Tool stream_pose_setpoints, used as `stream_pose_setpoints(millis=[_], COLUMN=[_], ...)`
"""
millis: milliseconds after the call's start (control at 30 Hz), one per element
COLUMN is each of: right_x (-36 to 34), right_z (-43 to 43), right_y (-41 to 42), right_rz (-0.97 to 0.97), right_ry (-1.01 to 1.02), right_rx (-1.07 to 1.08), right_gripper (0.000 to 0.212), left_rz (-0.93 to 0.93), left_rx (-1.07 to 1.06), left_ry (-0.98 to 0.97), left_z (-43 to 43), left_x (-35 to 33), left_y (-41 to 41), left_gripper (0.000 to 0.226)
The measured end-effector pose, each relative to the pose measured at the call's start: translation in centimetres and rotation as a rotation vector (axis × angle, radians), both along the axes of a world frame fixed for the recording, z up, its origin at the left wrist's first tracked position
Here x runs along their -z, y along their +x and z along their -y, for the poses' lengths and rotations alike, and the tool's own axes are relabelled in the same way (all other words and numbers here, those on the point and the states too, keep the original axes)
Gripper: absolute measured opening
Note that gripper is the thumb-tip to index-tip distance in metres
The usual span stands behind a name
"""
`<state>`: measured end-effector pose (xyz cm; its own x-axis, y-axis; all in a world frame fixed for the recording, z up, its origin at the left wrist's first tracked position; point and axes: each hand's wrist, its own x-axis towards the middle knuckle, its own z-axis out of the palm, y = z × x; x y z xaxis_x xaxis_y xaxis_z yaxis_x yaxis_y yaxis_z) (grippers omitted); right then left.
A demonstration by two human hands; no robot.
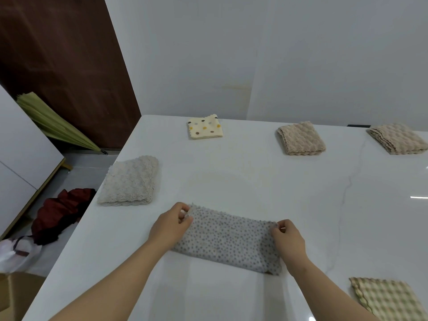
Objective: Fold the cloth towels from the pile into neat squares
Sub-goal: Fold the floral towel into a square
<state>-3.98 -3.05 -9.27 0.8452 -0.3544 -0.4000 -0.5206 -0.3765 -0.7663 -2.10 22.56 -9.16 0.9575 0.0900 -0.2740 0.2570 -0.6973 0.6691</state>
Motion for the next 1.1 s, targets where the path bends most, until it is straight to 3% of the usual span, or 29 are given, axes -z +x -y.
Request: stream_pose_setpoints(millis=[167,433,833,933,1033,1100], right_x=[-0.2,-0.4,0.1,-0.1,0.1,0.3], right_z=[0.0,0.2,-0.1,-0.1,-0.1,-0.3], right_y=[-0.1,-0.1,-0.1,-0.3,-0.8,-1.2], right_rz=[-0.007,0.007,0.026,0.046,0.033,-0.048], right_ry=[0.007,0.031,-0.034,0.001,-0.052,-0.184], right_rx=[-0.001,0.033,0.001,0.027,0.05,0.01], right_gripper=[0.009,0.011,0.008,0.014,0.041,0.047], left_rz=[0.006,0.114,0.102,0.011,-0.164,-0.245], left_rx=[0.037,0.019,0.005,0.042,0.03,0.01], left_ry=[-0.078,0.023,0.025,0.107,0.177,0.176], left_z=[0.3,0.1,0.9,1.1,0.9,0.8], left_x=[0.0,0.1,1.0,0.7,0.3,0.2], left_y=[0.6,0.9,0.9,0.4,0.2,-0.1], left_gripper=[0.04,0.033,0.037,0.035,0.062,0.07])
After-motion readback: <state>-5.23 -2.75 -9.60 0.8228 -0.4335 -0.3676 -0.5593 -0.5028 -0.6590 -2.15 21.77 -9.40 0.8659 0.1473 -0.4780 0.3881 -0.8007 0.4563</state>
